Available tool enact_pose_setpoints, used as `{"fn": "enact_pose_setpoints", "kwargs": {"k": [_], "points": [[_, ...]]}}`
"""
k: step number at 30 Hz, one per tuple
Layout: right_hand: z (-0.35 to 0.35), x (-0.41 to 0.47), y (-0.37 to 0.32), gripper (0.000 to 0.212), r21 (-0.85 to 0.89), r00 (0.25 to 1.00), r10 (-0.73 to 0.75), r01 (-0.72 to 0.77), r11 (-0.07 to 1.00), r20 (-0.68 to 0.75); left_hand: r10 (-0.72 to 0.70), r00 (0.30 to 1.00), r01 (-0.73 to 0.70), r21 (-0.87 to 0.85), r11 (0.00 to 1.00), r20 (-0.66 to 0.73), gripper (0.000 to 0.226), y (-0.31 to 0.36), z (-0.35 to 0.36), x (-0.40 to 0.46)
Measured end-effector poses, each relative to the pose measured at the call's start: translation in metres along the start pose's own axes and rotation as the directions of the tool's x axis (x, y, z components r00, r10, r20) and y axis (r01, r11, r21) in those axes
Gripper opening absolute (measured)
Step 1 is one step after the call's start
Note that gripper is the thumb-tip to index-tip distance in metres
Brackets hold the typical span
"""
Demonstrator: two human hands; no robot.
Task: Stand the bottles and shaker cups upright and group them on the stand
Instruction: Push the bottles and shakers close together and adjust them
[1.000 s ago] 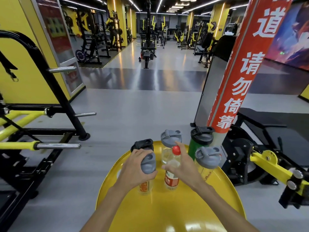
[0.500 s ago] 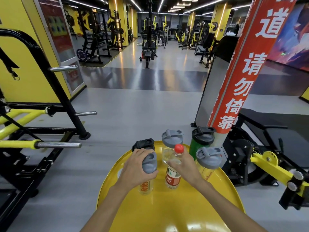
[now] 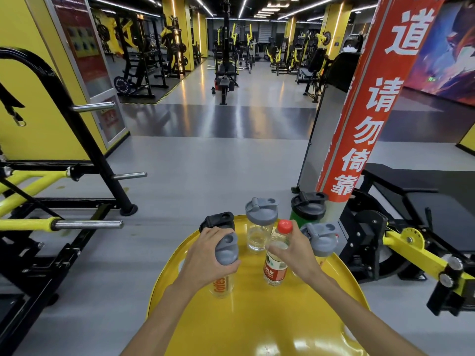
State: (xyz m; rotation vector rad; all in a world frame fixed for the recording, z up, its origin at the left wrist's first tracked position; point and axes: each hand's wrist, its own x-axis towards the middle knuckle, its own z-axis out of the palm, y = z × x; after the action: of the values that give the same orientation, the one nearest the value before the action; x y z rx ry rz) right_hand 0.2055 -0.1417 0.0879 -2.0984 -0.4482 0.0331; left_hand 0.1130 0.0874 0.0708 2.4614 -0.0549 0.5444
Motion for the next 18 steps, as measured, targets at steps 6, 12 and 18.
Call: {"fn": "enact_pose_setpoints", "kwargs": {"k": [6,12,18], "points": [[0.002,0.000,-0.003,0.049,0.007,0.999,0.001,-0.001,1.000,-0.037,0.004,1.000,-0.004,0.004,1.000,-0.004,0.064,0.000,0.001,0.000],[0.005,-0.005,-0.002,0.049,0.041,0.999,0.022,-0.020,0.999,-0.045,0.004,1.000,-0.004,0.007,1.000,-0.002,0.065,0.000,0.000,0.000],[-0.005,-0.006,-0.015,0.061,0.041,1.000,0.013,-0.014,0.999,0.028,0.009,1.000,-0.009,0.006,1.000,-0.009,0.065,0.001,0.000,0.000]]}}
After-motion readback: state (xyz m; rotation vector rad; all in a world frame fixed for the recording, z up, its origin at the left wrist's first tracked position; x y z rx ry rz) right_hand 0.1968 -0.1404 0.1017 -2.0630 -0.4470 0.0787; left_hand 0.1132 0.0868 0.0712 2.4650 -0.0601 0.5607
